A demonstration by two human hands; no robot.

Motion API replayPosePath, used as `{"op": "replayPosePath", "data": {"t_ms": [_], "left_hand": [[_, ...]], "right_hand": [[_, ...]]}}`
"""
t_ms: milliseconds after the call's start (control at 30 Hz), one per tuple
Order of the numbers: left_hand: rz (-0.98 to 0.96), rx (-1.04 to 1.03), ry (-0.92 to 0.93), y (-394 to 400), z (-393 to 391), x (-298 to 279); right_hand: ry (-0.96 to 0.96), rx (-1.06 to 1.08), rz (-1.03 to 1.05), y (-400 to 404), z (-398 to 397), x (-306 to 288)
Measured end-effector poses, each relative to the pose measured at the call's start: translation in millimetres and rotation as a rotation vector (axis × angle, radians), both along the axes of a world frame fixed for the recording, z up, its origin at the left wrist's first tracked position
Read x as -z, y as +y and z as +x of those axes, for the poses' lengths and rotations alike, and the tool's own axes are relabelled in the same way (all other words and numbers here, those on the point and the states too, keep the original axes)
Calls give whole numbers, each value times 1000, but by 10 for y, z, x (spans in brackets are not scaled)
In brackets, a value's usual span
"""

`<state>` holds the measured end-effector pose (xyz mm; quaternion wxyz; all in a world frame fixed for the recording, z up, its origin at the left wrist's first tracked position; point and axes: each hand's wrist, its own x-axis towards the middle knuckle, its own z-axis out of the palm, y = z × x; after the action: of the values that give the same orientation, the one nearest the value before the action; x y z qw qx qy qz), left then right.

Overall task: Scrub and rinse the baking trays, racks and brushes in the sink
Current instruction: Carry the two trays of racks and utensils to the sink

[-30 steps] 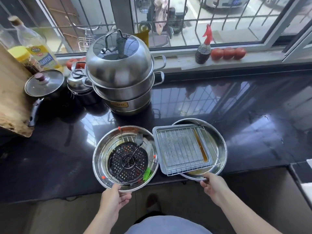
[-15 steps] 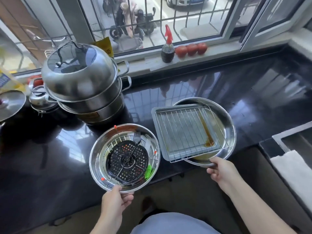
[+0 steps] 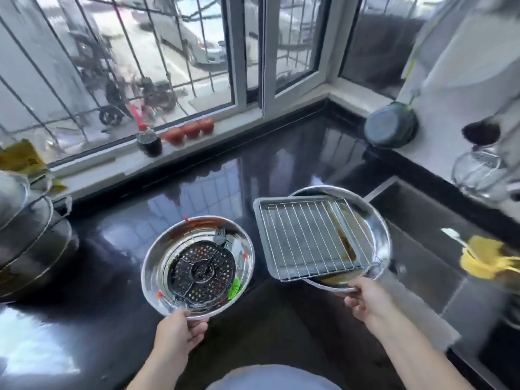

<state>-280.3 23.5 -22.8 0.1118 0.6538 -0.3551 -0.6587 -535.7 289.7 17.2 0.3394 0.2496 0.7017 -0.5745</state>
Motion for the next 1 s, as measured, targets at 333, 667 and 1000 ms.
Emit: {"op": "replayPosePath", "data": {"t_ms": [333, 667, 1000], "left_hand": [[32, 212, -1, 181, -1457, -35], [20, 464, -39, -708, -2833, 244], [36, 629, -68, -1232, -3590, 357]], "right_hand": [[21, 149, 70, 653, -809, -129], [-78, 349, 6, -119, -1944, 81], [-167, 411, -89, -1098, -3334, 736]]}}
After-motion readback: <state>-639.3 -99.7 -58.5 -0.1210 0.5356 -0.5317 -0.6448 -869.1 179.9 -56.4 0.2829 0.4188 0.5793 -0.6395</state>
